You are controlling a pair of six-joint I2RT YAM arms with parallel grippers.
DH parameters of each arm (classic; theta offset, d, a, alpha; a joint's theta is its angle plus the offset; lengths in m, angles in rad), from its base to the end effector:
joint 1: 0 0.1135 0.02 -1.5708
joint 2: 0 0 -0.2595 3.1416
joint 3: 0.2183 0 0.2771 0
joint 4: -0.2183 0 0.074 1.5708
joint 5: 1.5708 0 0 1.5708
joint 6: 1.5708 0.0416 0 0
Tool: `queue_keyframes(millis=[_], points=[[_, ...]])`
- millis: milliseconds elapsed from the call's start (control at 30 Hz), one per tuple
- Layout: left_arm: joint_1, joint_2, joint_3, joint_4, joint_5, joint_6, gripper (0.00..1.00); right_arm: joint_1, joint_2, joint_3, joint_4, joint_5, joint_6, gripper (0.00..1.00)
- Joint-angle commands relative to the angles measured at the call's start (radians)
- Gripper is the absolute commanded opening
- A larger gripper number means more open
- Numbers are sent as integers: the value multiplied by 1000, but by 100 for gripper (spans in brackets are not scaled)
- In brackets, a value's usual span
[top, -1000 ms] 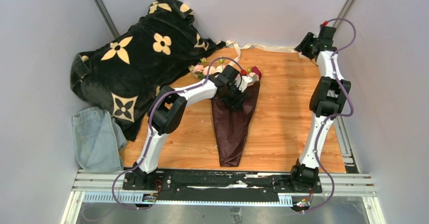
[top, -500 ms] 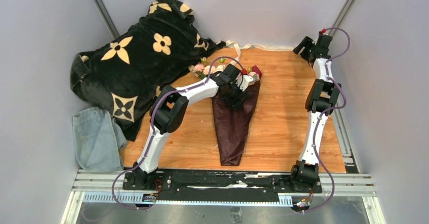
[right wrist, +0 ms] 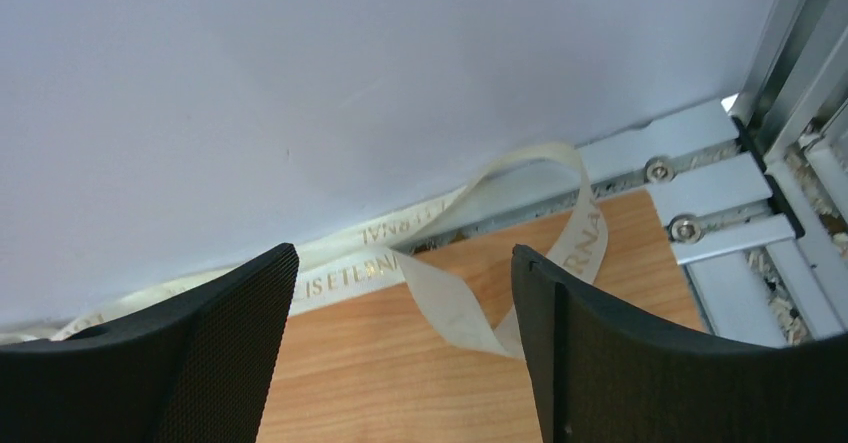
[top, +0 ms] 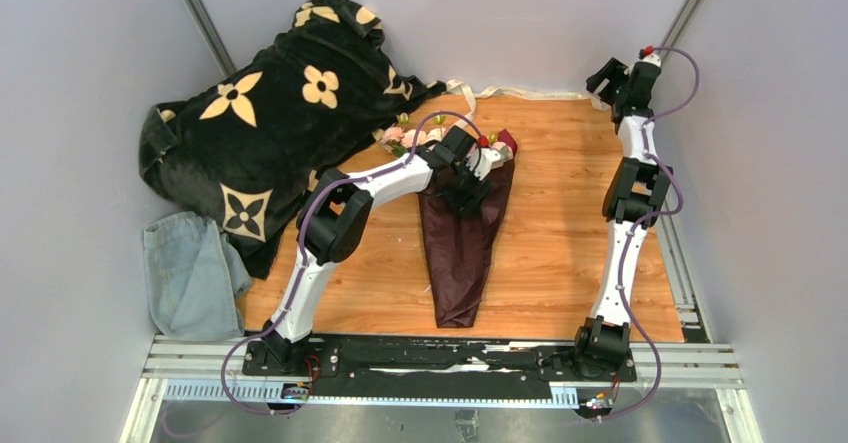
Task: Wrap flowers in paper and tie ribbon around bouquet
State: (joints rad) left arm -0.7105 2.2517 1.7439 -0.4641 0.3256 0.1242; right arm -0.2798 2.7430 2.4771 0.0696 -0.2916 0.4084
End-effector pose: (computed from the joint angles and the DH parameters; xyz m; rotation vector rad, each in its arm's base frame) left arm 0.3801 -0.3446 0.1424 1.1693 2.3133 -0.6380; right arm 0.6257 -0.1674 0.1788 0.3939 1.7275 0.3505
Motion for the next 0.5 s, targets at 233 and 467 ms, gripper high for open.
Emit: queue_keyframes(millis=[233,467], points=[[-1,126,-22,-77,-52,17,61,0,199,157,66,79,156,87],[-1,132,-10,-88,-48,19,61,22,215,153,58,52,205,75]])
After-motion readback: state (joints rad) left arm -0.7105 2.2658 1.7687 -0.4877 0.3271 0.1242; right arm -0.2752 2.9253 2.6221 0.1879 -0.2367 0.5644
